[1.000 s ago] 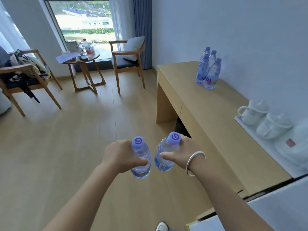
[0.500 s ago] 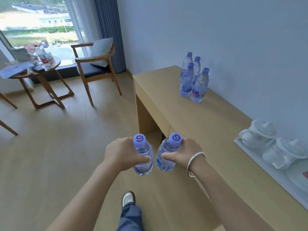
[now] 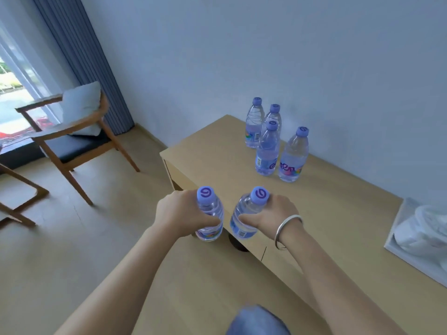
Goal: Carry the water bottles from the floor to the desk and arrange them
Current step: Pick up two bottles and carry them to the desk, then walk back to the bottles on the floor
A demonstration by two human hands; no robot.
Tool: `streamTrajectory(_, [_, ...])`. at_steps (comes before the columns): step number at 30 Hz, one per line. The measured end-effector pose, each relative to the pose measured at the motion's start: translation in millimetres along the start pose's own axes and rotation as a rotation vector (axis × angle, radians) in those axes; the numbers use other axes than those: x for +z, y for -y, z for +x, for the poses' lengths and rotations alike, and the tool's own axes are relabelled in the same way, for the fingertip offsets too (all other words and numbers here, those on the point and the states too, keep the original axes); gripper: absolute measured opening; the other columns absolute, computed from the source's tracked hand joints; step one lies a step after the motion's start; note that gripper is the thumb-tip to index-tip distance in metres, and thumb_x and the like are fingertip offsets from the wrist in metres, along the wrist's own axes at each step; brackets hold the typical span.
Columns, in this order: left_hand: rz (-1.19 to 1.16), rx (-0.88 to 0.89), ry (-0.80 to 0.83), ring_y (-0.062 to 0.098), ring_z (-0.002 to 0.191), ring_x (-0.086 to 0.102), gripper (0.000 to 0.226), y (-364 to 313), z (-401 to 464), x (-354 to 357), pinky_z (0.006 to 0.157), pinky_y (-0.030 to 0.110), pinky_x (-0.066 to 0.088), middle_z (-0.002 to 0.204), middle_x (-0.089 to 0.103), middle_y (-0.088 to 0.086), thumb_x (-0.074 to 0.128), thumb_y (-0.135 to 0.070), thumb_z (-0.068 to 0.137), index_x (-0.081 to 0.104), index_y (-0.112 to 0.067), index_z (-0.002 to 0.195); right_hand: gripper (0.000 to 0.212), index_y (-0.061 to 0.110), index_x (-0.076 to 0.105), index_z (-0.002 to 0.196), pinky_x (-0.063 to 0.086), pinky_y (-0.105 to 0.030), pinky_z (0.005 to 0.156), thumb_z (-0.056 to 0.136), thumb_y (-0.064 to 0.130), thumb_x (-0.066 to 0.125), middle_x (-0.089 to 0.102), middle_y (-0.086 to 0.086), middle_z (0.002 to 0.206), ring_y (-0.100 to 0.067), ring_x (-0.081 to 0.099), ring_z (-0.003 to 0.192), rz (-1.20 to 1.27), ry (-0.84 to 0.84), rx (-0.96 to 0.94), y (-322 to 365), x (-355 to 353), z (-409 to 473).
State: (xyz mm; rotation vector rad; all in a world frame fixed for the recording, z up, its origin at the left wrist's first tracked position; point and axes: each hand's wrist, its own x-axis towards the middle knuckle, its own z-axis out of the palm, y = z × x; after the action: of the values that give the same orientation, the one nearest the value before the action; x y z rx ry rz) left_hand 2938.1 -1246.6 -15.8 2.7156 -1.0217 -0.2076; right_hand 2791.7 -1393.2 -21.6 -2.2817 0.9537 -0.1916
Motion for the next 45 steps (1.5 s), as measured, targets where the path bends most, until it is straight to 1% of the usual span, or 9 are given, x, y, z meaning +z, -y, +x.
streamTrajectory(8, [-0.041,0.107,0.097,0.011,0.046,0.039,0.047,-8.9,124.2,15.5,0.043,0.021,0.028,0.049,0.042,-0.007,0.063,-0.060,0.045,0.038,-0.022,0.057,0.036,0.020,0.052,0.072,0.034,-0.024,0.048,0.060,0.054,0.058,0.056,0.003,0.063,-0.016,0.051,0.058,-0.053,-0.022,0.044,-4.7,9.4,110.4])
streamTrajectory(14, [-0.023,0.166,0.130,0.007,0.051,0.047,0.043,-18.0,202.2,19.2,0.045,0.021,0.034,0.059,0.055,-0.007,0.061,-0.058,0.046,0.050,-0.023,0.068,0.035,0.019,0.047,0.072,0.030,-0.023,0.045,0.065,0.054,0.051,0.051,0.004,0.060,-0.016,0.047,0.053,-0.096,-0.022,0.108,-5.6,12.2,176.5])
streamTrajectory(20, [-0.057,0.183,0.225,0.002,0.055,0.051,0.039,-29.2,251.3,23.8,0.045,0.021,0.032,0.060,0.056,-0.010,0.061,-0.062,0.047,0.048,-0.029,0.064,0.039,0.025,0.043,0.070,0.024,-0.022,0.042,0.057,0.061,0.052,0.053,0.006,0.061,-0.003,0.045,0.050,-0.041,-0.036,0.159,-7.3,10.0,204.5])
streamTrajectory(26, [-0.088,0.226,0.269,-0.001,0.056,0.049,0.040,-33.6,278.8,22.8,0.045,0.021,0.028,0.059,0.053,-0.014,0.064,-0.063,0.046,0.045,-0.031,0.061,0.043,0.027,0.043,0.077,0.026,-0.022,0.045,0.056,0.063,0.052,0.054,0.008,0.064,-0.010,0.052,0.058,-0.002,-0.102,0.258,-5.6,20.2,210.8])
streamTrajectory(33, [-0.137,0.295,0.359,0.007,0.070,0.055,0.042,-29.9,287.8,23.9,0.052,0.024,0.037,0.077,0.058,-0.015,0.065,-0.060,0.055,0.050,-0.033,0.083,0.059,0.026,0.041,0.115,0.049,-0.036,0.079,0.068,0.052,0.065,0.059,0.005,0.101,-0.024,0.060,0.090,0.145,-0.211,0.424,13.2,30.4,201.4])
streamTrajectory(36, [-0.164,0.334,0.484,0.015,0.076,0.060,0.049,-22.0,281.1,21.3,0.066,0.033,0.050,0.083,0.062,-0.006,0.068,-0.058,0.053,0.054,-0.025,0.088,0.065,0.018,0.038,0.121,0.044,-0.031,0.076,0.072,0.050,0.066,0.056,-0.002,0.112,-0.025,0.057,0.097,0.133,-0.280,0.477,24.5,37.2,190.0])
streamTrajectory(39, [-0.064,0.384,0.555,0.011,0.070,0.055,0.039,-2.4,267.4,22.4,0.061,0.026,0.044,0.081,0.058,-0.006,0.072,-0.055,0.065,0.051,-0.024,0.077,0.060,0.012,0.039,0.118,0.045,-0.034,0.080,0.076,0.048,0.064,0.053,-0.006,0.117,-0.026,0.054,0.102,0.109,-0.304,0.550,34.9,52.4,171.9])
streamTrajectory(42, [0.030,0.446,0.624,0.017,0.094,0.058,0.056,17.1,252.0,30.6,0.075,0.026,0.044,0.111,0.058,-0.001,0.067,-0.055,0.074,0.055,-0.016,0.112,0.051,0.016,0.043,0.117,0.041,-0.030,0.080,0.081,0.047,0.058,0.048,-0.006,0.126,-0.026,0.051,0.106,0.065,-0.248,0.649,42.0,69.9,147.0])
streamTrajectory(45, [0.020,0.526,0.659,0.019,0.112,0.055,0.067,22.5,237.1,34.2,0.085,0.026,0.040,0.127,0.054,0.002,0.066,-0.053,0.077,0.049,-0.016,0.130,0.059,0.011,0.039,0.129,0.038,-0.033,0.095,0.084,0.046,0.053,0.042,-0.009,0.134,-0.027,0.046,0.120,0.036,-0.197,0.730,45.3,85.8,115.8])
